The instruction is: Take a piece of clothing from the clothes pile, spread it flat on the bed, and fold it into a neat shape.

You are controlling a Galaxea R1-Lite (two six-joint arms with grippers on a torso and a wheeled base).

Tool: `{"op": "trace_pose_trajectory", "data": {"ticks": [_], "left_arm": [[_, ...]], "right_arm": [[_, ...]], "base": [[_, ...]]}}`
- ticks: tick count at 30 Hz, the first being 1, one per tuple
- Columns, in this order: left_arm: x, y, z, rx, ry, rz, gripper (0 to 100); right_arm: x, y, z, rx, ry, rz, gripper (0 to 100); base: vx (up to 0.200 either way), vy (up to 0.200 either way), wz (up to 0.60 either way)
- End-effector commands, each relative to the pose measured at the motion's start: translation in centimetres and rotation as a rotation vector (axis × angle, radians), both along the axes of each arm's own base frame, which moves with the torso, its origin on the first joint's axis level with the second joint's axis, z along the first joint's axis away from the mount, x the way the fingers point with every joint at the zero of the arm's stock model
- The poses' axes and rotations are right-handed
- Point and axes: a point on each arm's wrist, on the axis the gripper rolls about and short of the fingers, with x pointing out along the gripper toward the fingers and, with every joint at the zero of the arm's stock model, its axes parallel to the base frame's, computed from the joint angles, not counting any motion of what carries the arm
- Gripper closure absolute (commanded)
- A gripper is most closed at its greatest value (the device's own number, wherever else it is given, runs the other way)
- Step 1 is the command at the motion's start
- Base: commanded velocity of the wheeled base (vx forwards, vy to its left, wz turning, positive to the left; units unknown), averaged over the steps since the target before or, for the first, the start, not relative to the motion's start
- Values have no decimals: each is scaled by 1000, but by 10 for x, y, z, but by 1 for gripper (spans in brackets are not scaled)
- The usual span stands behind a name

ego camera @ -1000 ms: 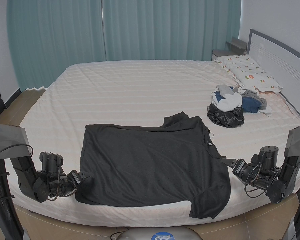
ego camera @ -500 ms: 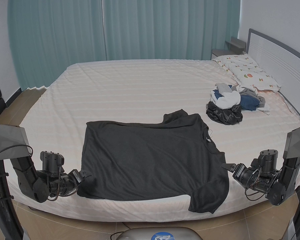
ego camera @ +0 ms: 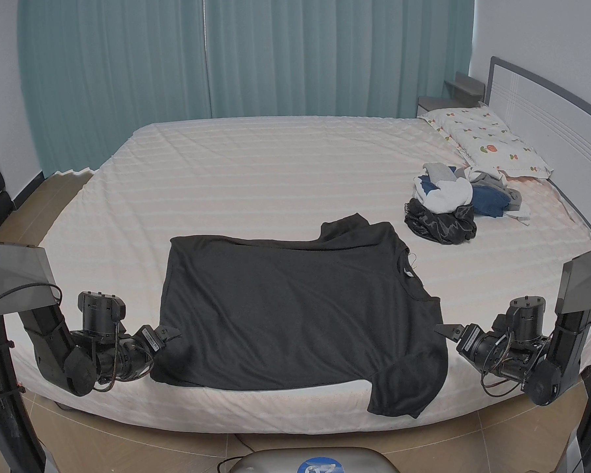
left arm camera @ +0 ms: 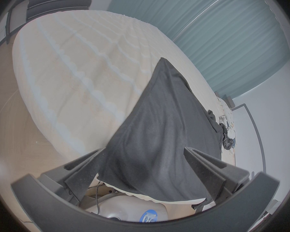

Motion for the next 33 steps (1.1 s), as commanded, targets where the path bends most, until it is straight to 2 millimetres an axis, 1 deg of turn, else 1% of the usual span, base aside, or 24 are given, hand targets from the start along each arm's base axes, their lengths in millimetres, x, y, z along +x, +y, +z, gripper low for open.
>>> {"op": "trace_pose_trajectory", "data": {"ticks": [1, 7, 13, 30, 31, 33], "left_arm": [[-1, 0, -3, 6, 15, -2, 0], [-6, 3, -6, 47, 29, -32, 0], [-19, 11, -11, 147, 61, -104, 0], [-19, 9, -20, 158, 120, -112, 0], [-19, 9, -21, 158, 120, -112, 100], [-17, 8, -23, 159, 127, -112, 100]], "right_arm": [[0, 0, -2, -1, 6, 1, 0], [0, 1, -2, -1, 6, 3, 0], [0, 1, -5, -4, 16, 4, 0], [1, 1, -10, -6, 7, 4, 0], [0, 1, -10, -6, 9, 4, 0], [0, 1, -10, -6, 10, 5, 0]], "base": [[0, 0, 0], [0, 0, 0], [0, 0, 0], [0, 0, 0], [0, 0, 0], [0, 0, 0]]}}
